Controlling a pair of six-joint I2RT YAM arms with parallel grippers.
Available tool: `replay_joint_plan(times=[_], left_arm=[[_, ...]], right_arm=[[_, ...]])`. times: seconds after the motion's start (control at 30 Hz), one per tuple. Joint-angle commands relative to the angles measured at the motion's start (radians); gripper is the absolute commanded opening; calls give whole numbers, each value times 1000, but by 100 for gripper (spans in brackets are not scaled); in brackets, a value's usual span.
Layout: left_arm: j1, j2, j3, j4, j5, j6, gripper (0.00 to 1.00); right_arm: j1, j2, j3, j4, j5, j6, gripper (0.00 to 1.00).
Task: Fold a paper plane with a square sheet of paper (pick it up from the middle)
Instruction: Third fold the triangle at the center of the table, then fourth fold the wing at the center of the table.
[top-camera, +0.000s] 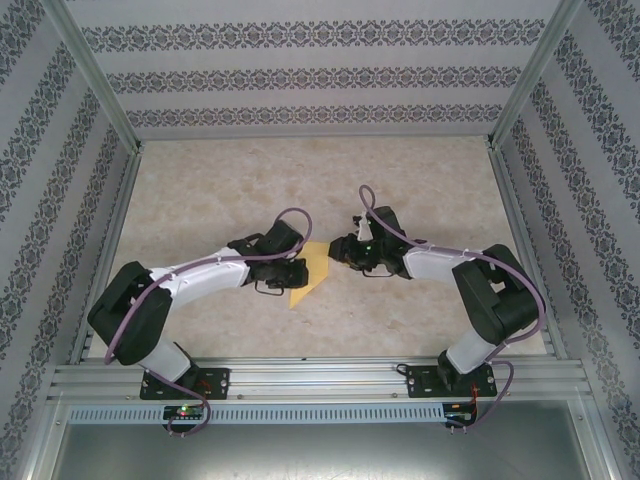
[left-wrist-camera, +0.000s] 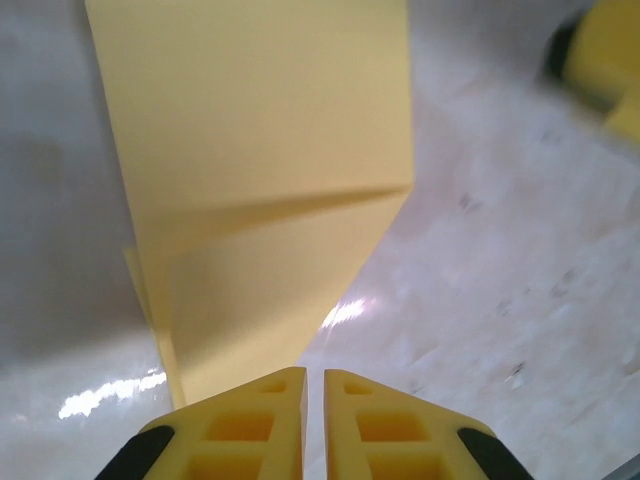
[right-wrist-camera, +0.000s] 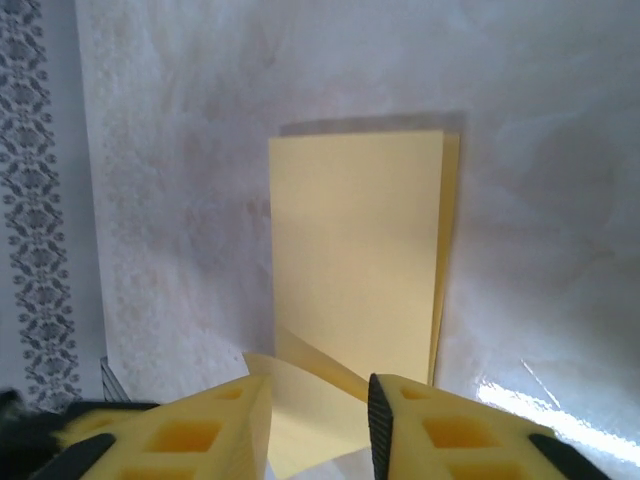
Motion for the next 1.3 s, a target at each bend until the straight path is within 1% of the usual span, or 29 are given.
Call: replay_joint_plan(times=[0.0,0.17,0.33,0.53,0.77,0.9,1.07,1.17,1.27], left_arm=[[54,24,14,-78,-50,27,13],[80,68,12,-35,-8,40,12],[92,105,20,-22,2,55,12],[107,152,18,-14,-6,64,11],[110,181,16,-4,6,71,11],[111,181,12,-4,7,71,11],[111,178,18,-10,9,74,11],[111,145,14,-14,4,73,13],[110,81,9,-40,-9,71,20]], right_arm=[[24,15,-24,-17,-7,16,36],[63,52,-6,-11,-6,33,39],[78,84,0,-11,3,51,40],[94,75,-11,-29,44,56,43],[101,112,15,46,-9,97,43],[108,99,4,106,7,128,43],[111,144,25,181,-57,136,43],[111,159,47,147,-52,105,42],[107,185,89,100,-84,50,39]])
